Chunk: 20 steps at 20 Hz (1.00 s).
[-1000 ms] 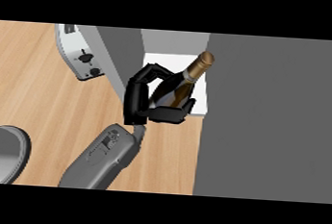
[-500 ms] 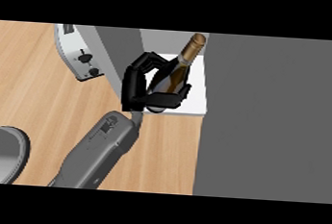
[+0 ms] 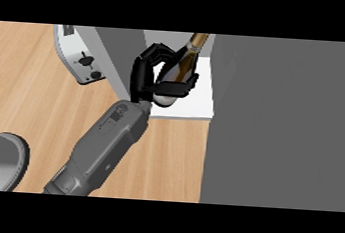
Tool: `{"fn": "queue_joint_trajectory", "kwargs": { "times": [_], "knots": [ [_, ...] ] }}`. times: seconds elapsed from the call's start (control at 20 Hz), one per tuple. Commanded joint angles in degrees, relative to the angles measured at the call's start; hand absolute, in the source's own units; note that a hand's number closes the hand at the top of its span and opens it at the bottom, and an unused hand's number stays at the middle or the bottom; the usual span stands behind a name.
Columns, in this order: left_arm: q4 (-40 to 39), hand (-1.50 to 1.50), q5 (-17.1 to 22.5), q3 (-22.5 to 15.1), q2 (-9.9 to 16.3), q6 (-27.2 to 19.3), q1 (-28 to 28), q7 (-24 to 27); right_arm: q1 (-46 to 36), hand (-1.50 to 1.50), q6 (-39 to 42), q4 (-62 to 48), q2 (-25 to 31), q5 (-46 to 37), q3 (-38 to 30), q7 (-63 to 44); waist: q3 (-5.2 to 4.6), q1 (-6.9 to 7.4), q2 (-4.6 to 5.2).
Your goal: Pick up the wine, place it into the cabinet and close the cabinet
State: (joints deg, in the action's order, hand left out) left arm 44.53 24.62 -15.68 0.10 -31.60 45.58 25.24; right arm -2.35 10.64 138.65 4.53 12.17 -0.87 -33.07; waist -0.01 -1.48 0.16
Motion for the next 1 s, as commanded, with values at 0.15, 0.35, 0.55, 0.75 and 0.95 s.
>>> {"fn": "queue_joint_trajectory", "kwargs": {
  "times": [0.15, 0.35, 0.55, 0.75, 0.95],
  "knots": [
    [-11.4, 1.5, 2.1, 4.3, -0.1, 2.2, 5.7, 5.6, 2.0, -1.5, 2.2, 6.9, 2.5, 9.2, -4.1, -2.6, 0.0, -0.6, 0.18],
    [-13.4, 1.5, -0.2, 4.0, 0.1, -1.1, 9.3, 7.8, -0.4, -1.5, -1.5, 6.5, -0.2, 5.9, -1.9, -3.6, 0.0, -0.15, 0.06],
    [-18.5, 1.5, 0.5, 6.5, -0.1, -1.8, 12.9, 11.5, 2.8, -1.5, 2.7, 3.8, 0.7, 7.9, -4.0, 1.7, 0.04, -0.83, 0.25],
    [-22.0, 1.5, 2.0, 6.9, -0.1, -1.6, 15.8, 11.5, -1.3, -1.5, 0.3, 5.7, 1.7, 6.4, -2.4, -3.7, 0.0, -0.87, 0.25],
    [-25.6, 1.5, 3.0, 11.6, 1.3, 3.2, 17.0, 11.1, 2.7, -1.5, 0.0, 6.4, -1.7, 2.8, 2.0, -1.5, 0.0, -0.81, 0.29]
  ]
}}
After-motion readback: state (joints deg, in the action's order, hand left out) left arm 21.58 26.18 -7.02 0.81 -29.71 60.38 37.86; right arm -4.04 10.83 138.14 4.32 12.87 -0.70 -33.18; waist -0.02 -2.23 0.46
